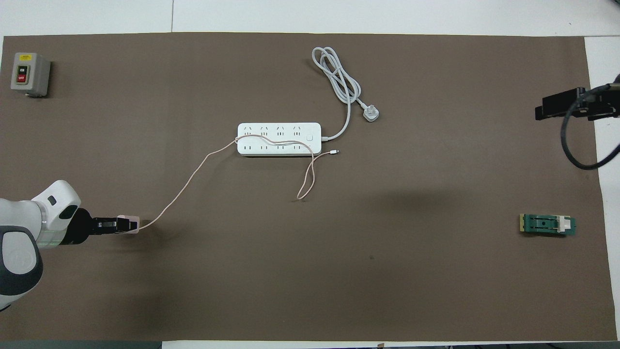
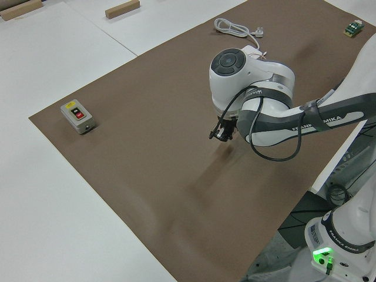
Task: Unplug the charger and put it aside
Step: 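Lower the pink charger onto the table with the left gripper while the right gripper withdraws, then open the left gripper and draw it back from the charger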
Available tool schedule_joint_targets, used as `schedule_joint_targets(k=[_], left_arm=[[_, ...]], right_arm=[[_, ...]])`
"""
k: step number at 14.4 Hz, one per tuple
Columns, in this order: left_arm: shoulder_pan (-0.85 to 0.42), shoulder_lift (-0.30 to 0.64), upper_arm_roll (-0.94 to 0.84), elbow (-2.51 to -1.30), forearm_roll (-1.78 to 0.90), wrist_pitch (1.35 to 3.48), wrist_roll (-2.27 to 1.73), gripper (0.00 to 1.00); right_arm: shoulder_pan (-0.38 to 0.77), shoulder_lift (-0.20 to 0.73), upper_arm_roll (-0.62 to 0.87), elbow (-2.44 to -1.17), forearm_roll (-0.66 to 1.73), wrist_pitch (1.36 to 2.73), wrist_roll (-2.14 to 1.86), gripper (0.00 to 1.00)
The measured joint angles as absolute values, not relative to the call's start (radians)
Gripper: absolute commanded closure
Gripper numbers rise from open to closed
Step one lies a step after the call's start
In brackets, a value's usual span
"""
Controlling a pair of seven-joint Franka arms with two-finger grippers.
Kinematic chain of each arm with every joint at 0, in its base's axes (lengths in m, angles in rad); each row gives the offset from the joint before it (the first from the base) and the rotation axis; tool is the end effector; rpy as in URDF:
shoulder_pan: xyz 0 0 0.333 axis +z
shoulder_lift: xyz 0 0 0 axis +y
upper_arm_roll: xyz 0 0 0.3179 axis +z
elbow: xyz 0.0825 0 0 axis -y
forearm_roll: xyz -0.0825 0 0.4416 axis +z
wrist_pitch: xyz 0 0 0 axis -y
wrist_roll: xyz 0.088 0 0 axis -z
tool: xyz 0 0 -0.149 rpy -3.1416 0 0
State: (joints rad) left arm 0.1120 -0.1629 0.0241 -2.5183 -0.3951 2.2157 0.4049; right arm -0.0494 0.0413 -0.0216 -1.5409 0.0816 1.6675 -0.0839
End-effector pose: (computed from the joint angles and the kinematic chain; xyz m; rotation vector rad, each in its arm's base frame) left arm 0.4698 0.0382 0.2503 2.8130 -0.0109 -0.0745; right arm 0.6377 -0.0337 0.5842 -3.0646 -0.0131 -0.1400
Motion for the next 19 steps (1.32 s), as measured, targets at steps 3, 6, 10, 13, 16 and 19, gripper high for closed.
schedule_joint_targets(k=[3,6,10,13,16,19], left_arm=[[0.112,-0.152,0.025,-2.530,-0.395,2.247,0.413,0.40],[0.130,-0.144,0.028,-2.538,-0.383,2.266,0.416,0.00],[0.214,-0.143,0.030,-2.540,-0.302,2.295,0.429,0.00],[0.258,-0.143,0.032,-2.534,-0.229,2.300,0.431,0.00],[0.275,-0.141,0.032,-2.491,-0.216,2.295,0.432,0.00],[0.275,-0.140,0.029,-2.379,-0.216,2.215,0.415,0.00]], right_arm=[[-0.059,-0.008,-0.022,-1.542,0.038,1.587,-0.120,0.00],[-0.059,-0.036,-0.021,-1.543,0.030,1.496,-0.120,0.00],[-0.060,-0.057,-0.023,-1.573,-0.004,1.504,-0.120,0.00],[-0.061,-0.061,-0.023,-1.602,-0.030,1.544,-0.120,0.00],[-0.064,-0.062,-0.024,-1.604,-0.030,1.545,-0.120,0.00],[-0.064,-0.064,-0.024,-1.606,-0.030,1.545,-0.120,0.00]])
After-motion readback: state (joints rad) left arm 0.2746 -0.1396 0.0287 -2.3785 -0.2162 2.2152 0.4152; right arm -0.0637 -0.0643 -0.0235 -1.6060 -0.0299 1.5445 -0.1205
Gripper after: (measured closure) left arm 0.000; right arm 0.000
